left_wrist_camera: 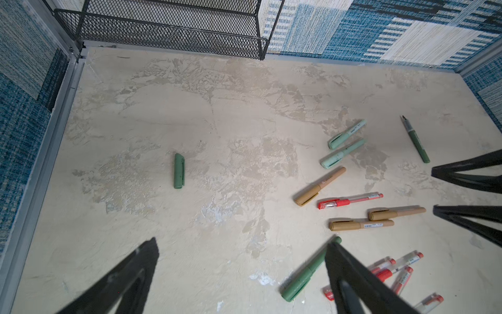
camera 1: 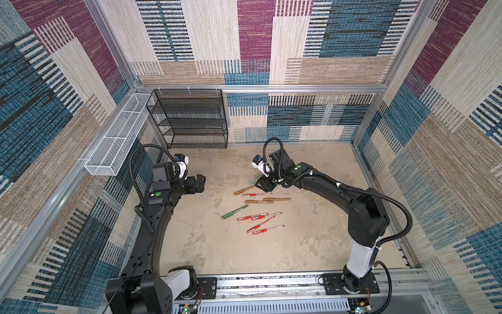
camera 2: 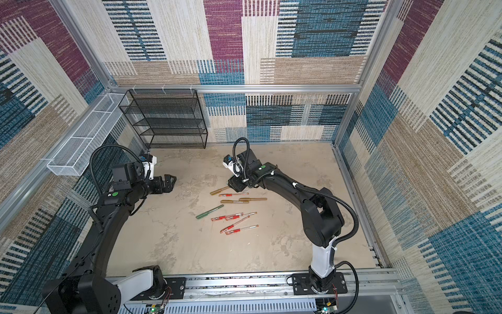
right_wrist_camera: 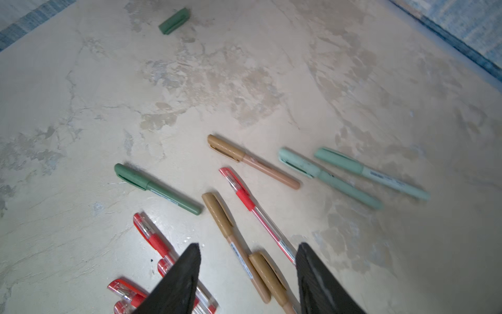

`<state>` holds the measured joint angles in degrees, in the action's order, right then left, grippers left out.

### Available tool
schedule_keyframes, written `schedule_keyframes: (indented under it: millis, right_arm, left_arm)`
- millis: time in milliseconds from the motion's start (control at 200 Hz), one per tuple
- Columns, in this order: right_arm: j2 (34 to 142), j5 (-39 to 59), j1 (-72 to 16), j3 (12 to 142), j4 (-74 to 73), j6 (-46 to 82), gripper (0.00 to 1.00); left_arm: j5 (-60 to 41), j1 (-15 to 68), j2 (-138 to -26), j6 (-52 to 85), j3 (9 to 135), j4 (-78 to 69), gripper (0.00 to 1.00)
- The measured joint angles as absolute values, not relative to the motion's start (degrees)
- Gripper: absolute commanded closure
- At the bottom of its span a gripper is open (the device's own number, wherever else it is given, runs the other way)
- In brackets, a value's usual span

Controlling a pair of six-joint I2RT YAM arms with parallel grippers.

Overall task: Open the pen caps
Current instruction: 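Grasp the next sage-green pen with the right gripper and lift it upright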

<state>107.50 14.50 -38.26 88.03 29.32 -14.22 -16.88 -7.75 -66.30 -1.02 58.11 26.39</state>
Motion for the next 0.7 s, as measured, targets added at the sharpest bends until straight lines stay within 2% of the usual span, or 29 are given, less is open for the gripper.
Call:
schedule_keyframes:
  millis: [290,701]
  right_arm:
    - [117.0,18.0,-44.5,95.7,34.3,-24.1,0.45]
    - [127.3,18.1,-48.3,101.8,37.3,-25.6,0.47]
  left_arm:
    - [-16.9,-8.1,-65.9,-0.9,58.0,26.4,0.00]
    - [-16.9,-8.1,-65.9,-0.6,58.0,26.4,0.00]
